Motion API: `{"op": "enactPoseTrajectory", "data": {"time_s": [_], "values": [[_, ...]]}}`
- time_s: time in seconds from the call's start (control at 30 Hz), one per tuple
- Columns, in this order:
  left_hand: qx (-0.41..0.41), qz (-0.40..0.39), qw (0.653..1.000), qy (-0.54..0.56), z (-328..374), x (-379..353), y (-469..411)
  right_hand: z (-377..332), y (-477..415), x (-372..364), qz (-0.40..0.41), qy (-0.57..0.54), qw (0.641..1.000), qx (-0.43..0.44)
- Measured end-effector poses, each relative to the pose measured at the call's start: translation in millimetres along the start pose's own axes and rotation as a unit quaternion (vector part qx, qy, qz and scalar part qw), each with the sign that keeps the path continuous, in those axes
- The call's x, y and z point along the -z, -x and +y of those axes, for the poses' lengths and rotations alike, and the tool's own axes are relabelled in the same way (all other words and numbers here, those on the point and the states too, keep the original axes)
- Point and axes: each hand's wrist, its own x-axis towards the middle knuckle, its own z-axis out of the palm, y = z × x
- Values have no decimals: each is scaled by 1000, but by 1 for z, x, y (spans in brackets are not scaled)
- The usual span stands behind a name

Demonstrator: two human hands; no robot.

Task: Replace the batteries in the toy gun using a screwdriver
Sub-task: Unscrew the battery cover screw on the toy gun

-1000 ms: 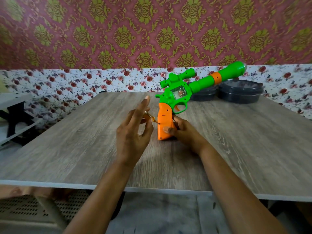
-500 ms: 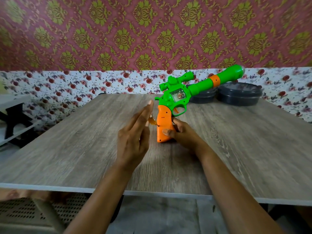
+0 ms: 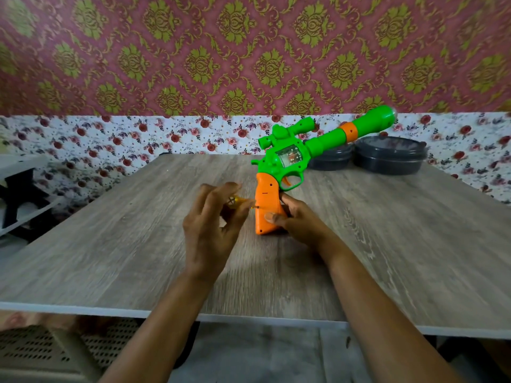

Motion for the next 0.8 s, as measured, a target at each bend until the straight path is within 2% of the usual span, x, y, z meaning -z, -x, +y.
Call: {"op": "enactPoseTrajectory", "data": {"time_s": [0.27, 0.57, 0.8], "values": [[-26, -39, 999, 8, -1, -2, -2, 1, -2, 1, 3, 11, 1000, -4], [-6, 23, 1000, 0, -3, 1, -1, 2, -1, 1, -1, -4, 1000, 1], [4, -29, 1000, 7, -1, -1, 1, 1, 0, 1, -5, -5, 1000, -4]]}}
